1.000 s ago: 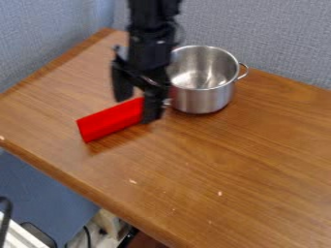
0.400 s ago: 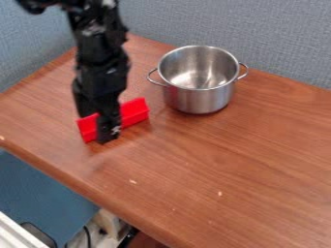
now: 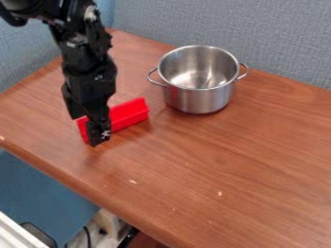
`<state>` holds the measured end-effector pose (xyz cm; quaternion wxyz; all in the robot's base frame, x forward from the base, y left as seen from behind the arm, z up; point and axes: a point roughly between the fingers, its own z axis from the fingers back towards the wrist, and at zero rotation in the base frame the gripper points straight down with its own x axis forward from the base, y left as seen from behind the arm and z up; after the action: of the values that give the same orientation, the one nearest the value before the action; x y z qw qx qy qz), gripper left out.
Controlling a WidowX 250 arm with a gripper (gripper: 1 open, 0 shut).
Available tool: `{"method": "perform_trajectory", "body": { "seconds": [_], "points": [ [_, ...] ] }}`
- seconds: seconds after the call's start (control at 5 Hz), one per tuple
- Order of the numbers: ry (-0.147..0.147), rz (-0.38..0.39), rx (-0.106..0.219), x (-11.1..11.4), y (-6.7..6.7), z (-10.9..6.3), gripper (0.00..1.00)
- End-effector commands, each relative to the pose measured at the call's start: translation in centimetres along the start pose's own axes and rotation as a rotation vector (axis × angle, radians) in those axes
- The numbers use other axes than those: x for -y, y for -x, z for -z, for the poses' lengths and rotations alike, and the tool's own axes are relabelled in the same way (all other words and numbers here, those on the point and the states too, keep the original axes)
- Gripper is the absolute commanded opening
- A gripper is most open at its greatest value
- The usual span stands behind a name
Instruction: Put the red object in the metal pot
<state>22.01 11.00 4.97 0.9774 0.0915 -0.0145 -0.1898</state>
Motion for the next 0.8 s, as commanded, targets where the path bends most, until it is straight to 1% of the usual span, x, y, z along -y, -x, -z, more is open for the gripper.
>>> {"method": "perform_trajectory", "body": {
  "seconds": [0.0, 0.2, 0.6],
  "points": [
    [-0.007, -0.007, 0.01, -0.65, -0.21, 0.41, 1.0],
    [0.013, -0.013, 0.018, -1.04, -0.51, 0.74, 1.0],
    [0.038, -0.008, 0.036, -0.89, -0.92, 0.73, 1.0]
  ]
}}
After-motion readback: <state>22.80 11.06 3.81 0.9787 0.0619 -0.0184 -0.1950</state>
